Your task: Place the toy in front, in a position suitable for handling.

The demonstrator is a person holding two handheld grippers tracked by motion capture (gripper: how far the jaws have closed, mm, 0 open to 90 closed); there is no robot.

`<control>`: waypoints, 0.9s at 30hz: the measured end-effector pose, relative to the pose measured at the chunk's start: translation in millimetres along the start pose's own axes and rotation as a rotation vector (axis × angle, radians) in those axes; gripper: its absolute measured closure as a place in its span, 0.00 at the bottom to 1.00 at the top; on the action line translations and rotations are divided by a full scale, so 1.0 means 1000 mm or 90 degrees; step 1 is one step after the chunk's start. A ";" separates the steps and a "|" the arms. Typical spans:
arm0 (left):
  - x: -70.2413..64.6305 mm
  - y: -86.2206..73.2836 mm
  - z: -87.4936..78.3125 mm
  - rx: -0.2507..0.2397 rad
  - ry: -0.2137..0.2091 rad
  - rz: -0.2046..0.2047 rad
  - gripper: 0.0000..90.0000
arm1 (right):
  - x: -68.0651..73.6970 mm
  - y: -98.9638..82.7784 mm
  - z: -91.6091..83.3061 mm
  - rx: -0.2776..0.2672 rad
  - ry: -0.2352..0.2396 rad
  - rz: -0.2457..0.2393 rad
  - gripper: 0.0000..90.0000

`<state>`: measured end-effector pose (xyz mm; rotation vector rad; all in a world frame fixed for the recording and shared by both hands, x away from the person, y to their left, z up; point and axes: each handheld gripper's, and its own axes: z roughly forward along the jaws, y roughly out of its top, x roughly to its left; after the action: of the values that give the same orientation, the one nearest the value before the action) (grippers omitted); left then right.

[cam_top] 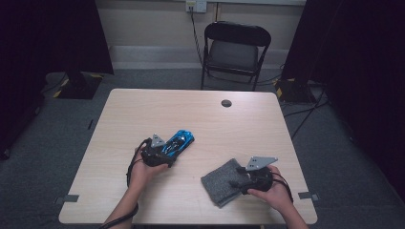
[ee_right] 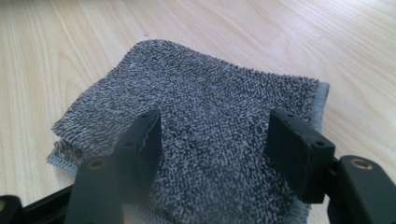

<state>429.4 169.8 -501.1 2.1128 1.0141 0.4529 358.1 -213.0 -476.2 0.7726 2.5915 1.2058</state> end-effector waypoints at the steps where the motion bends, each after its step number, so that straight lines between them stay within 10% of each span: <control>1: 0.000 0.000 0.000 0.000 0.000 0.000 0.27 | -0.001 -0.001 0.000 0.000 -0.003 0.000 0.40; 19: 0.000 0.000 0.000 0.000 0.000 -0.001 0.27 | 0.004 -0.007 0.013 0.042 -0.037 -0.031 0.39; 27: 0.000 0.000 0.000 0.001 0.000 0.001 0.27 | 0.004 -0.006 0.014 0.050 -0.044 0.000 0.48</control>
<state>429.2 169.8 -501.0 2.1154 1.0138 0.4530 357.8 -204.9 -489.7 0.8138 2.5949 1.0638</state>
